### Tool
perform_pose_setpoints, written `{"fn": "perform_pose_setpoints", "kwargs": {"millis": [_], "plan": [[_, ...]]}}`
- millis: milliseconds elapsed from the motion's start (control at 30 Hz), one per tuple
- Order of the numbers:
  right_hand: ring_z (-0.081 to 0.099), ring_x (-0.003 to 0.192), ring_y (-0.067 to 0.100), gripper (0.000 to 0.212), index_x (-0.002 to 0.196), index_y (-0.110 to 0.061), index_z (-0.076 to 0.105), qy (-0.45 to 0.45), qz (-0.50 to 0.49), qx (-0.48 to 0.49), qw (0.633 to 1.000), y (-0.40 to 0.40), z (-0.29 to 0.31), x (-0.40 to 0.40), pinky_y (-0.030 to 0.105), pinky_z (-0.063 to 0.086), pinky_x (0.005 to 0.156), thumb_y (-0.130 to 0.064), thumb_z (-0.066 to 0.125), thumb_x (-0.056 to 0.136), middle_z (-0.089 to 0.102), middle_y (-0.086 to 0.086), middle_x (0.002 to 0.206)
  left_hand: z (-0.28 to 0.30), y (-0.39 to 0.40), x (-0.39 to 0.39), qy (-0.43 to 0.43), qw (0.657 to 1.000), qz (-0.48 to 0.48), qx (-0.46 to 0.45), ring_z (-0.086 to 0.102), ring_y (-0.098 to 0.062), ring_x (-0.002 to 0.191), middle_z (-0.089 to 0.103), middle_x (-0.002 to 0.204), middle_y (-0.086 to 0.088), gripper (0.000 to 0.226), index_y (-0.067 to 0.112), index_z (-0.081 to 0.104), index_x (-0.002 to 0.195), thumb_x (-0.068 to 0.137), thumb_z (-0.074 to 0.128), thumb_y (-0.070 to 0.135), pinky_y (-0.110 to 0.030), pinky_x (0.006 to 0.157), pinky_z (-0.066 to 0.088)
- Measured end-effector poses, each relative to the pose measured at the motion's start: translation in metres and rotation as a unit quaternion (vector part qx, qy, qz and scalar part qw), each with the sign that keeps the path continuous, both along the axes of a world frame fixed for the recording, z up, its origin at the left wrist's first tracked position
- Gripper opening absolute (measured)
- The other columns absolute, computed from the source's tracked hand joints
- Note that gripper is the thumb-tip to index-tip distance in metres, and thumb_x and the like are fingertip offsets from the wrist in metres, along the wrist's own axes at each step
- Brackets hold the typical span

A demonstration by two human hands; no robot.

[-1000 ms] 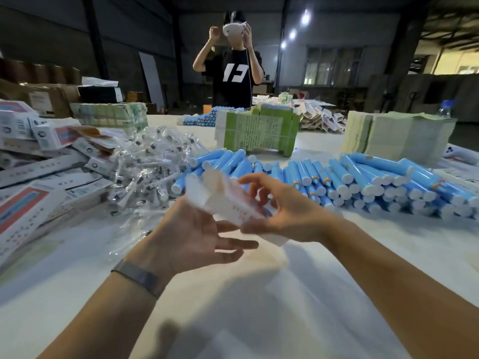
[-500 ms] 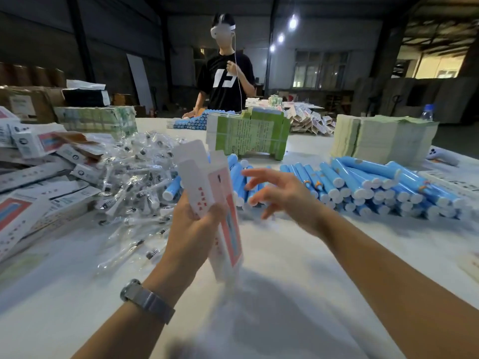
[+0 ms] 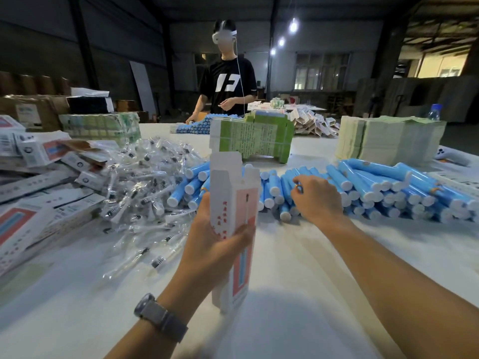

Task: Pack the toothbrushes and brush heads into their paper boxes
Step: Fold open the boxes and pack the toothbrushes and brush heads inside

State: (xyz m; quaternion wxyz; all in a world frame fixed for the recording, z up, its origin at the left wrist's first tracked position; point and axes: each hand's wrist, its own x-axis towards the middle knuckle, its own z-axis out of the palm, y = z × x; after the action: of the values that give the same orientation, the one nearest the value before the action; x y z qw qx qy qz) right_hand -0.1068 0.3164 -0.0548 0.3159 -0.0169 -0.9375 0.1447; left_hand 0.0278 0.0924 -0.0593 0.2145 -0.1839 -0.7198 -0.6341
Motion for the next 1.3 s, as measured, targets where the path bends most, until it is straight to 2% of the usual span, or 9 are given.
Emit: {"fn": "perform_pose_setpoints", "kwargs": {"millis": [167,233,433,567,800,933,1100,1200,1300], "plan": [[0.051,0.052,0.011,0.024,0.09,-0.006,0.072,0.271,0.122,-0.123,0.947,-0.001,0.055,0.034,0.006,0.029,0.051,-0.021,0.055,0.096,0.054,-0.005,0.061,-0.002,-0.002,-0.001,0.007,1.0,-0.002,-0.017,0.069,-0.014,0.089,0.071,0.095,0.008,0.034,0.03,0.061,0.108,0.076,0.072,0.024,-0.046,0.082,0.06],[0.045,0.048,0.004,0.028,0.088,-0.009,0.069,0.308,0.159,-0.228,0.91,0.001,0.082,0.05,0.01,0.033,0.049,-0.028,0.052,0.099,0.047,-0.01,0.057,-0.004,-0.002,-0.001,0.002,0.999,-0.023,-0.023,0.066,-0.013,0.092,0.069,0.096,0.012,0.034,0.03,0.056,0.113,0.082,0.066,0.022,-0.048,0.088,0.057],[0.032,0.044,0.01,0.031,0.074,-0.014,0.059,0.229,0.365,-0.589,0.684,-0.008,0.127,0.096,0.021,0.027,0.039,-0.027,0.051,0.101,0.042,-0.003,0.053,-0.002,-0.006,-0.002,-0.002,0.997,-0.036,-0.065,0.062,-0.008,0.091,0.064,0.094,0.023,0.032,0.033,0.05,0.117,0.087,0.058,0.027,-0.04,0.086,0.055],[0.034,0.047,0.01,0.028,0.077,-0.014,0.061,0.217,0.402,-0.483,0.747,-0.026,0.126,0.113,0.019,0.03,0.042,-0.022,0.05,0.102,0.044,-0.004,0.056,-0.001,-0.005,0.001,0.001,0.995,-0.036,-0.097,0.064,-0.009,0.097,0.065,0.1,0.022,0.037,0.033,0.046,0.12,0.086,0.06,0.03,-0.048,0.09,0.056],[0.04,0.049,0.002,0.023,0.082,-0.014,0.068,0.212,0.344,-0.077,0.912,-0.061,0.107,0.118,0.02,0.032,0.052,-0.032,0.062,0.094,0.047,-0.011,0.056,-0.002,-0.002,0.0,0.02,0.992,-0.003,-0.121,0.062,-0.003,0.098,0.063,0.104,0.029,0.034,0.046,0.043,0.117,0.087,0.056,0.037,-0.034,0.087,0.056],[0.046,0.059,0.002,0.024,0.107,-0.022,0.066,0.14,0.372,-0.092,0.913,-0.07,0.081,0.105,0.026,0.041,0.059,-0.04,0.065,0.09,0.055,-0.006,0.073,-0.001,-0.008,-0.006,0.021,0.996,0.068,-0.058,0.061,-0.006,0.08,0.064,0.088,0.023,0.022,0.037,0.049,0.104,0.084,0.057,0.035,-0.039,0.077,0.054],[0.05,0.062,0.01,0.01,0.094,-0.03,0.063,0.019,0.301,-0.194,0.934,-0.088,0.024,0.076,0.031,0.044,0.066,-0.021,0.06,0.09,0.056,-0.008,0.071,0.006,-0.023,-0.013,0.026,0.991,0.13,-0.02,0.058,-0.002,0.065,0.064,0.078,0.019,0.023,0.029,0.054,0.093,0.074,0.065,0.034,-0.024,0.062,0.05],[0.057,0.089,0.017,0.025,0.111,-0.019,0.067,-0.119,0.335,-0.055,0.933,-0.113,-0.007,0.061,0.037,0.048,0.088,-0.011,0.061,0.087,0.062,-0.001,0.097,0.014,-0.032,-0.011,0.052,0.978,0.204,0.008,0.054,-0.002,0.056,0.064,0.074,0.012,0.03,0.026,0.057,0.083,0.06,0.056,0.045,-0.021,0.052,0.045],[0.052,0.104,0.02,0.03,0.118,-0.01,0.066,-0.126,0.475,0.042,0.87,-0.153,-0.02,0.058,0.035,0.043,0.093,-0.009,0.064,0.088,0.063,0.012,0.121,0.02,-0.039,-0.007,0.09,0.968,0.234,0.022,0.057,-0.012,0.058,0.062,0.069,0.007,0.031,0.022,0.056,0.083,0.062,0.058,0.044,-0.031,0.052,0.049]]}}
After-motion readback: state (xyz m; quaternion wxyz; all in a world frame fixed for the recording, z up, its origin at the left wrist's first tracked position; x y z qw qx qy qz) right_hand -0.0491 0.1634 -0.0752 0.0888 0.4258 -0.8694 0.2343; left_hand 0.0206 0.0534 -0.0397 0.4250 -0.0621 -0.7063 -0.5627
